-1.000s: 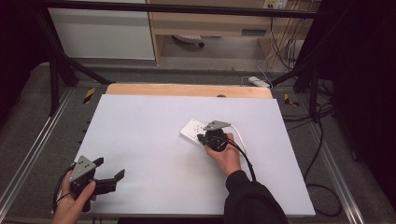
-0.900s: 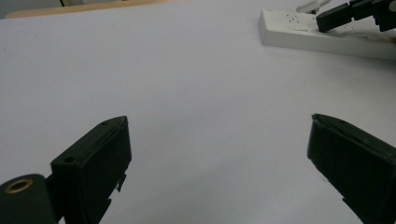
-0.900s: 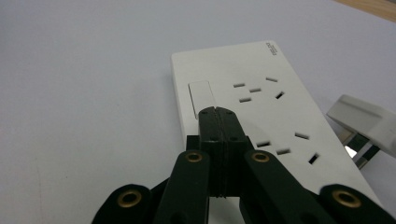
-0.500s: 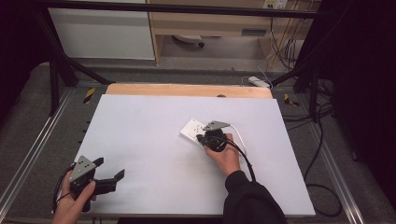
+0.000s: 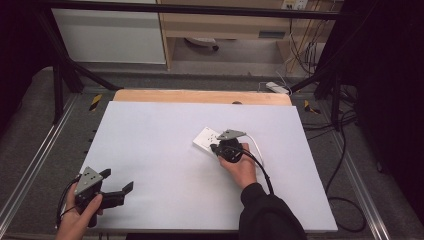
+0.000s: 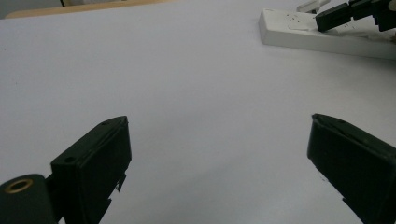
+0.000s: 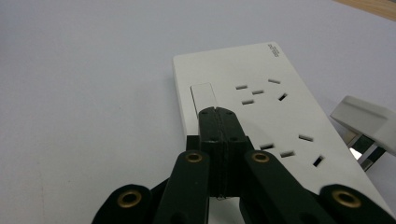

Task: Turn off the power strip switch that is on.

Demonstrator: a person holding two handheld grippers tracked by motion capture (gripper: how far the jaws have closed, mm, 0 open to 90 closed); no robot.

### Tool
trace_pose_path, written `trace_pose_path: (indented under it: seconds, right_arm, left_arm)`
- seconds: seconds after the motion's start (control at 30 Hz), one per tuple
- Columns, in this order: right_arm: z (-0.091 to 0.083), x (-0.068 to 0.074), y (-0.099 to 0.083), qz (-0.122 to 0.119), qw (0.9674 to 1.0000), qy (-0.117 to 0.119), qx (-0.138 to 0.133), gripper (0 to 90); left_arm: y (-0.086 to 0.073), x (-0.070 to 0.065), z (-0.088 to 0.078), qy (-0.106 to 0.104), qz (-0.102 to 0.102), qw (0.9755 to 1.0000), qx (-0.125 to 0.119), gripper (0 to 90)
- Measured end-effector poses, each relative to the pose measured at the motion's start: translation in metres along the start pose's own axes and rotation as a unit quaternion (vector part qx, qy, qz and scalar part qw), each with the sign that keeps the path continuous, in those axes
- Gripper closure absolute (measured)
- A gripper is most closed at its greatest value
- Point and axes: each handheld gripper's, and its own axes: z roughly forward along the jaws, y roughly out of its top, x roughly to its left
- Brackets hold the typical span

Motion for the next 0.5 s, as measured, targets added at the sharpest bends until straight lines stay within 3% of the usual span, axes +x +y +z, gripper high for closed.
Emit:
trace_pose_path:
  seconds: [0.3, 0.5]
  right_arm:
    - [-0.0003, -0.0001, 0.0007, -0.003, 1.0000, 0.000, -0.002, 90.0]
    - [-0.0035, 0.0009, 0.0037, -0.002, 0.9998, 0.002, -0.018, 90.0]
  left_arm:
    - [0.0000, 0.0003, -0.0002, 0.003, 0.001, 1.0000, 0.000, 6.1]
    - [0.0000, 0.0003, 0.0001, 0.003, 0.001, 1.0000, 0.001, 6.1]
